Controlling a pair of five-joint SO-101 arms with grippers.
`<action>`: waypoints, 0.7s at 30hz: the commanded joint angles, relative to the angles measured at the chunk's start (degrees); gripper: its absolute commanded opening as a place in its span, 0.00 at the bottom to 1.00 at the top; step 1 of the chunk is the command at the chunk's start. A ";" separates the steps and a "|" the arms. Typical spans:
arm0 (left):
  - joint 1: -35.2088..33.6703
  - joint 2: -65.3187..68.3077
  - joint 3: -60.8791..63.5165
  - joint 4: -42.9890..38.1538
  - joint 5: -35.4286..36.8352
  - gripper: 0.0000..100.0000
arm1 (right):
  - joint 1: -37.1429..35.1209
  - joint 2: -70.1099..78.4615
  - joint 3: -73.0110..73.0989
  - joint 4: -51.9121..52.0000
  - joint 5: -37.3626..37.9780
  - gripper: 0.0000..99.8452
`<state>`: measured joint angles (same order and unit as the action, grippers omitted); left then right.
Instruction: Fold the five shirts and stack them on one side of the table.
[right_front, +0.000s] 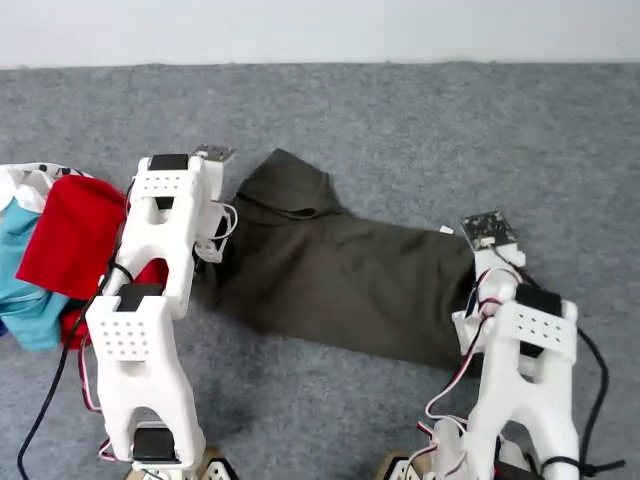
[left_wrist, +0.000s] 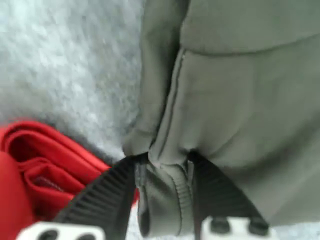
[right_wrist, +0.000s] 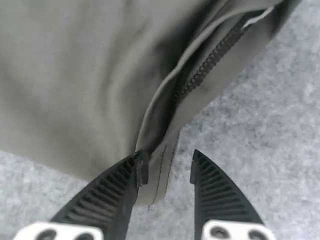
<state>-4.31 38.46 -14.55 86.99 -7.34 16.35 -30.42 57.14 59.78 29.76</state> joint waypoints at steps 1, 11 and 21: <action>0.09 -2.11 -0.31 -5.98 0.35 0.14 | 0.31 -1.71 1.67 -2.07 -0.53 0.15; 0.09 3.08 -0.66 -5.36 0.62 0.14 | -3.74 -1.71 10.99 -7.96 0.00 0.13; 0.09 3.96 -1.63 -2.99 0.53 0.14 | -9.01 -1.71 11.43 -8.04 7.65 0.01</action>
<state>-4.04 40.66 -15.78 83.65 -7.34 5.54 -31.82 68.40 52.04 36.00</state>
